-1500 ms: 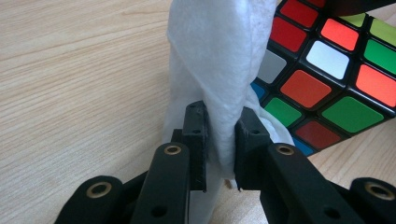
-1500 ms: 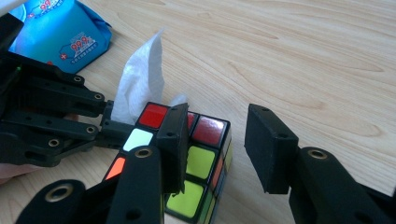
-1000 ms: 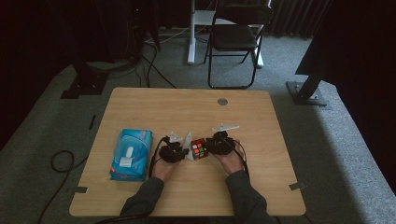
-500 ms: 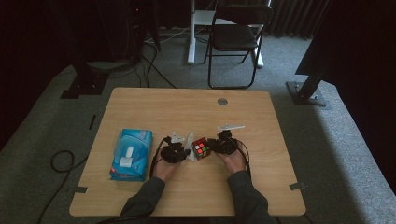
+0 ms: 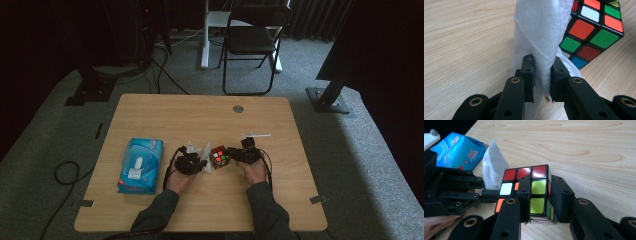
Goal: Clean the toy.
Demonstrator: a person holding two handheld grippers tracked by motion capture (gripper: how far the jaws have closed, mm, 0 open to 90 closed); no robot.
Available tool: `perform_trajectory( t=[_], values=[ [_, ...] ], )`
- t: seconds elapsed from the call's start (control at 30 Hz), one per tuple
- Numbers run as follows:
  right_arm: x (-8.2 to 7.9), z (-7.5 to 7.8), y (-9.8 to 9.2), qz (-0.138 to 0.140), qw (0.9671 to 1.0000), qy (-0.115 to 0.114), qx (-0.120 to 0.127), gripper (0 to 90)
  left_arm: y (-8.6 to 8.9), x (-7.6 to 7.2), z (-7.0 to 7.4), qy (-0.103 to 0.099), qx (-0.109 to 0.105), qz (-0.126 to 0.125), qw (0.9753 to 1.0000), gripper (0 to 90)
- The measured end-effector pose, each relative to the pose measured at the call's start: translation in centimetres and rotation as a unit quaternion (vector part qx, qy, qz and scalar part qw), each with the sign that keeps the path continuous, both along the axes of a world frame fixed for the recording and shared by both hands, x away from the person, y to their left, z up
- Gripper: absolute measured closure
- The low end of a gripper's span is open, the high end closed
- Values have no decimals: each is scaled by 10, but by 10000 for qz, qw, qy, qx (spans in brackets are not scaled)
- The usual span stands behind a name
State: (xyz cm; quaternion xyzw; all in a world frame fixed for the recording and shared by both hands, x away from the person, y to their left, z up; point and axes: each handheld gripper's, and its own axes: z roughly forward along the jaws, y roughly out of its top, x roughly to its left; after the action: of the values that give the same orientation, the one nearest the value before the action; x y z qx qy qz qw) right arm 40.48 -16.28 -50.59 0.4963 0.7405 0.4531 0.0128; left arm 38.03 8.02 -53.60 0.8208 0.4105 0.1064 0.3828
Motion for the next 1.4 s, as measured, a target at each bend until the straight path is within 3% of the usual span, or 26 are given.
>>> perform_trajectory(
  t=[0.17,0.77,0.87,0.9,0.97,1.0,1.13,1.4],
  values=[
    [3,-4,-9,-78,9993,175,335,708,-2,0,0,-7,20,-31,10000,766],
    [6,-6,-25,-336,9973,355,547,720,-17,1,1,-26,42,-163,9999,765],
    [7,-6,-31,-441,9972,341,492,727,-18,1,1,-28,45,-174,9998,764],
    [7,-6,-32,-443,9976,337,417,827,-18,2,1,-30,41,-174,9998,764],
    [7,-8,-28,-456,9983,340,-162,814,-18,2,1,-31,28,-163,9999,764],
    [7,-12,-27,-403,9983,369,-216,806,-17,2,1,-34,22,-160,9999,764],
    [4,-19,-29,-443,9983,367,-125,759,-16,2,2,-45,40,-170,9998,764],
    [3,-9,-30,-493,9984,183,-189,727,-16,1,4,-86,48,-179,9998,764]
  ],
)
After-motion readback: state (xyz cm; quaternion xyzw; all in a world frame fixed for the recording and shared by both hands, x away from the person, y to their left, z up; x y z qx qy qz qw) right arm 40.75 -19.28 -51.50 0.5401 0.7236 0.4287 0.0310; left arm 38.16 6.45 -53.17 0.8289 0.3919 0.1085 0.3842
